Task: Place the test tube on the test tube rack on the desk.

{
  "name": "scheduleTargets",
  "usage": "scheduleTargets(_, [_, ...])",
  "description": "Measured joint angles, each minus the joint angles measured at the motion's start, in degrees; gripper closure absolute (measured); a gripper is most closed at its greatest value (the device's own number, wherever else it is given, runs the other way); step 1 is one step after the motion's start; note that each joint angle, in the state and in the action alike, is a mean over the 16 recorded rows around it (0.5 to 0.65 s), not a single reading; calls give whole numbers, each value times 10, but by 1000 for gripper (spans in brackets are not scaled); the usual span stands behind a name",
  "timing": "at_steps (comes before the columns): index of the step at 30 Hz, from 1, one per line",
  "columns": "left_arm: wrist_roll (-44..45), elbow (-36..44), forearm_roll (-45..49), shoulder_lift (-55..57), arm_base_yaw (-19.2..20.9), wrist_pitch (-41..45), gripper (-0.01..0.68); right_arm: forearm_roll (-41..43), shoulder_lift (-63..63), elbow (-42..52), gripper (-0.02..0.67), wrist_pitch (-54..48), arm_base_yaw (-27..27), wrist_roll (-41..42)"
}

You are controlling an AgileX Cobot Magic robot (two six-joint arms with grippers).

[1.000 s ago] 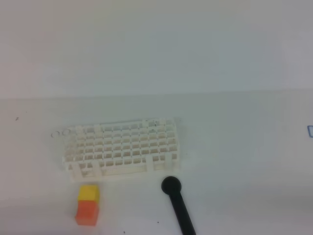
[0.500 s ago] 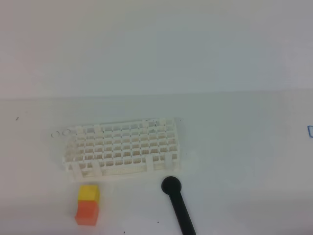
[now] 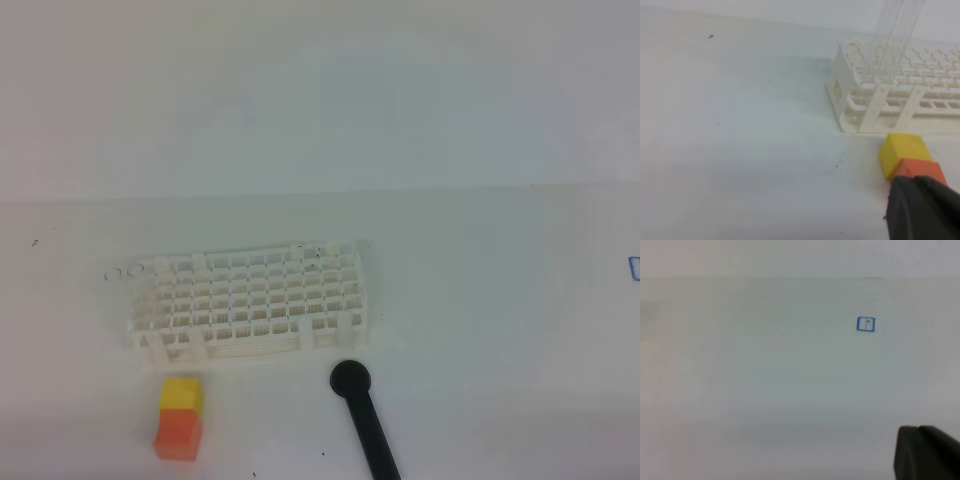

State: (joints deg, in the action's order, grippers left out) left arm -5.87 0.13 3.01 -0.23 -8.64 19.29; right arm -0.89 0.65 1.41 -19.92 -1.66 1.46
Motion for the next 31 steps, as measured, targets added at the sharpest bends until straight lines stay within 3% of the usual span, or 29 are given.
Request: scheduleTargets(31, [0,0,4,-12,1,1,674,1,0,-1,650,-5,0,0])
